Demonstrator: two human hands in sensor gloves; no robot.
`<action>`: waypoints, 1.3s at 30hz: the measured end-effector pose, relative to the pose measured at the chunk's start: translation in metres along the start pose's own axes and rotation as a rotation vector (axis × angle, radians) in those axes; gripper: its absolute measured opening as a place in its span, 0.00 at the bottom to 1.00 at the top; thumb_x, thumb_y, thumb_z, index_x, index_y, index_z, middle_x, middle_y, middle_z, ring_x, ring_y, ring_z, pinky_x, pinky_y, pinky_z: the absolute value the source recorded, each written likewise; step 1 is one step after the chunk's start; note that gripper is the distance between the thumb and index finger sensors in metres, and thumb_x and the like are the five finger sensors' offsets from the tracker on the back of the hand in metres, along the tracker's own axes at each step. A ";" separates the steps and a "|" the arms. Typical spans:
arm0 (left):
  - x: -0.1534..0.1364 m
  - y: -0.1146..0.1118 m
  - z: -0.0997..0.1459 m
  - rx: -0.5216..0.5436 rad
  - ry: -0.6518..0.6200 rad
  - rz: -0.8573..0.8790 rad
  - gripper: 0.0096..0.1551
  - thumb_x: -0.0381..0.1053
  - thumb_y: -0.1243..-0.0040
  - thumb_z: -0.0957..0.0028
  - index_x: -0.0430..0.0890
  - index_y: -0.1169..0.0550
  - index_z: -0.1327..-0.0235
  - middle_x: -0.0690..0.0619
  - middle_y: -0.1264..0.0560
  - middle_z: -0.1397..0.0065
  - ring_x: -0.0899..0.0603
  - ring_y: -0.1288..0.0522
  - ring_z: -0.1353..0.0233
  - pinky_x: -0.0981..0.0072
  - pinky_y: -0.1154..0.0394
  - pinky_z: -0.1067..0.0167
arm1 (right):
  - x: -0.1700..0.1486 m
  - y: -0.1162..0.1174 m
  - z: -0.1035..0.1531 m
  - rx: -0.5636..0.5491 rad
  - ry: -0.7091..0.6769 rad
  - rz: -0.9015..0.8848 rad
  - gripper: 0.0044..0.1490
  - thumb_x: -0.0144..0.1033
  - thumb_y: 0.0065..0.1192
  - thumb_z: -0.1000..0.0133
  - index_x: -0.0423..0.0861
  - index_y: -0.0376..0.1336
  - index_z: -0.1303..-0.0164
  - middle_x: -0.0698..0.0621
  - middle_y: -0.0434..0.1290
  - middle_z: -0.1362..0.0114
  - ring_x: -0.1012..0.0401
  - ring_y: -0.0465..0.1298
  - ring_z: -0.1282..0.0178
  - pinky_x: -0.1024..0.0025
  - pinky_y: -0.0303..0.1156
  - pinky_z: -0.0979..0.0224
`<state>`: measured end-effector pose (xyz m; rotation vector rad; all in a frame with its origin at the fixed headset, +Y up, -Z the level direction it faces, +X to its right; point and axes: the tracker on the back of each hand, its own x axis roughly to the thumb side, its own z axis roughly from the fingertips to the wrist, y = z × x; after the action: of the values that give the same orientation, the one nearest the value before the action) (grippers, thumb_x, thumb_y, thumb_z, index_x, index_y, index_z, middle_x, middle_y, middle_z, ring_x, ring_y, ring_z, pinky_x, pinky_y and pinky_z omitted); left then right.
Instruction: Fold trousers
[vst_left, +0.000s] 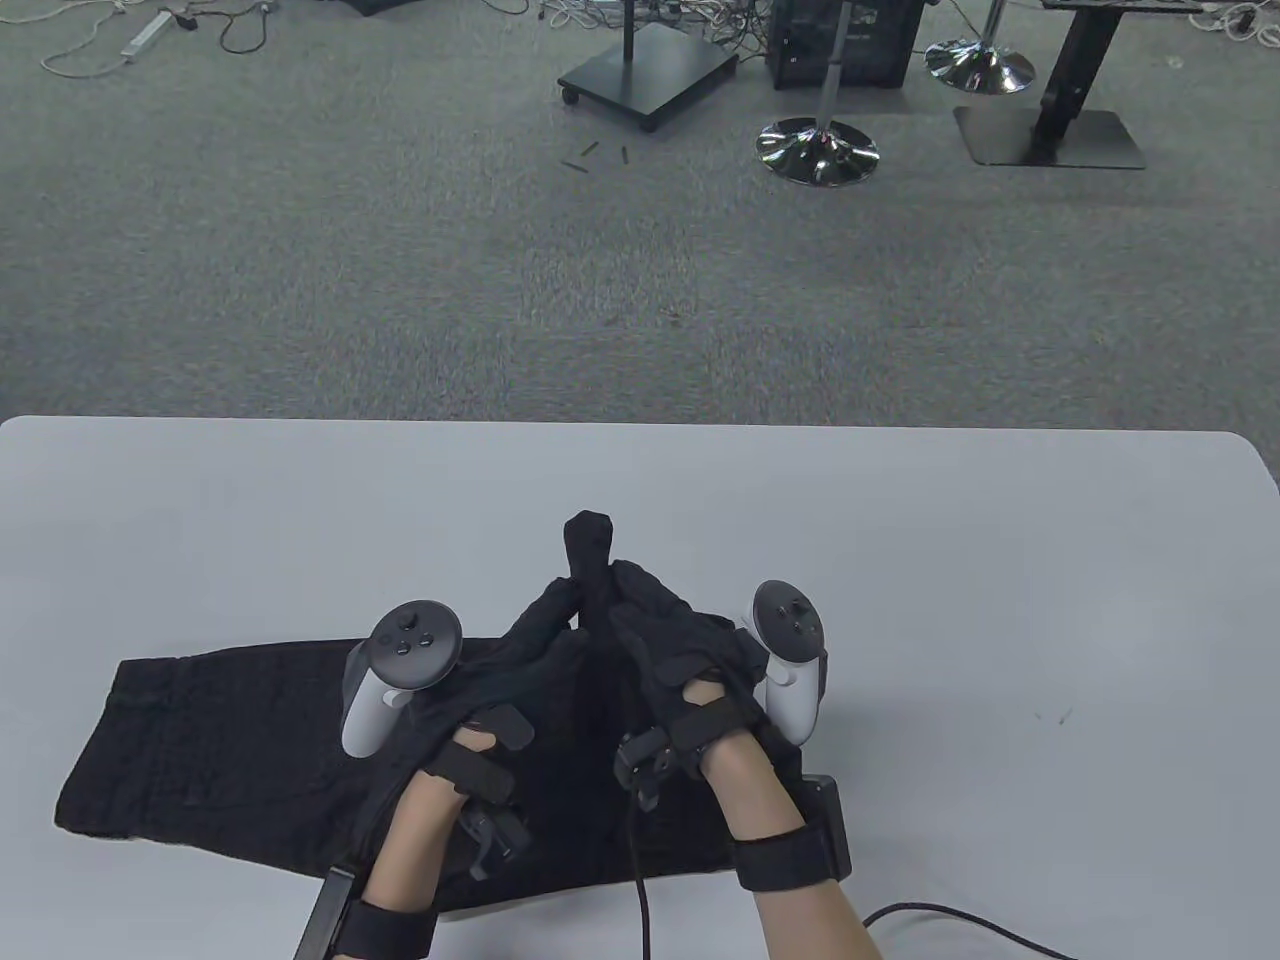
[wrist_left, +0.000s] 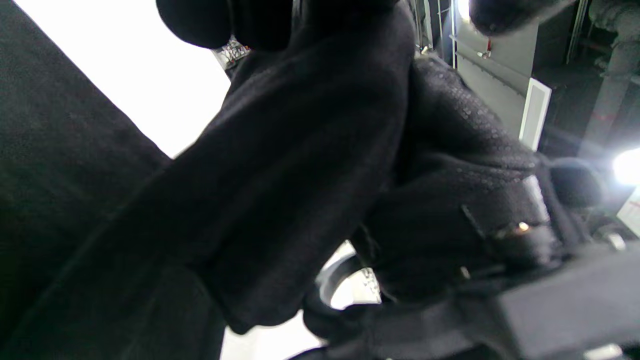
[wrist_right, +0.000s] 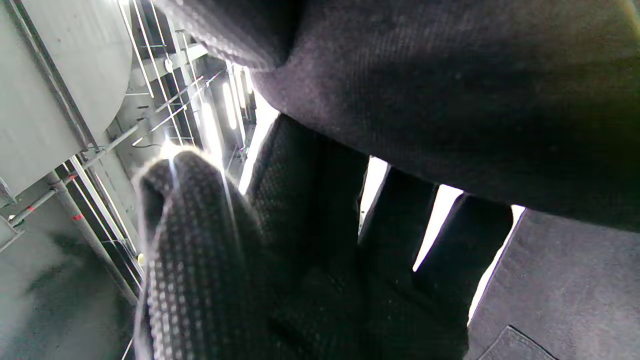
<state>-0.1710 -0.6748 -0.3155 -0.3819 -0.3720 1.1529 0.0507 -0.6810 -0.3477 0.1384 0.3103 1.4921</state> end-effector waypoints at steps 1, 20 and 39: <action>-0.002 0.001 -0.001 0.006 -0.005 0.017 0.47 0.76 0.59 0.37 0.58 0.55 0.11 0.57 0.52 0.10 0.37 0.42 0.11 0.39 0.39 0.21 | 0.000 0.001 0.000 -0.002 -0.006 0.007 0.34 0.37 0.56 0.42 0.45 0.52 0.26 0.46 0.69 0.31 0.52 0.76 0.41 0.44 0.67 0.29; -0.030 0.007 -0.003 0.024 -0.014 0.222 0.45 0.75 0.57 0.36 0.54 0.49 0.12 0.54 0.43 0.13 0.37 0.32 0.18 0.42 0.33 0.24 | 0.015 0.020 0.015 0.326 0.029 0.223 0.34 0.39 0.54 0.41 0.51 0.51 0.23 0.44 0.59 0.19 0.45 0.68 0.24 0.40 0.61 0.24; -0.041 -0.013 -0.014 -0.028 0.056 0.155 0.47 0.75 0.55 0.36 0.54 0.51 0.12 0.54 0.46 0.12 0.37 0.35 0.16 0.41 0.34 0.23 | 0.005 -0.004 0.008 0.112 0.015 0.057 0.40 0.48 0.51 0.40 0.48 0.44 0.22 0.42 0.51 0.17 0.41 0.58 0.19 0.37 0.55 0.22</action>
<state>-0.1687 -0.7192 -0.3249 -0.4732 -0.3142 1.2864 0.0567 -0.6758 -0.3415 0.2272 0.4053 1.5334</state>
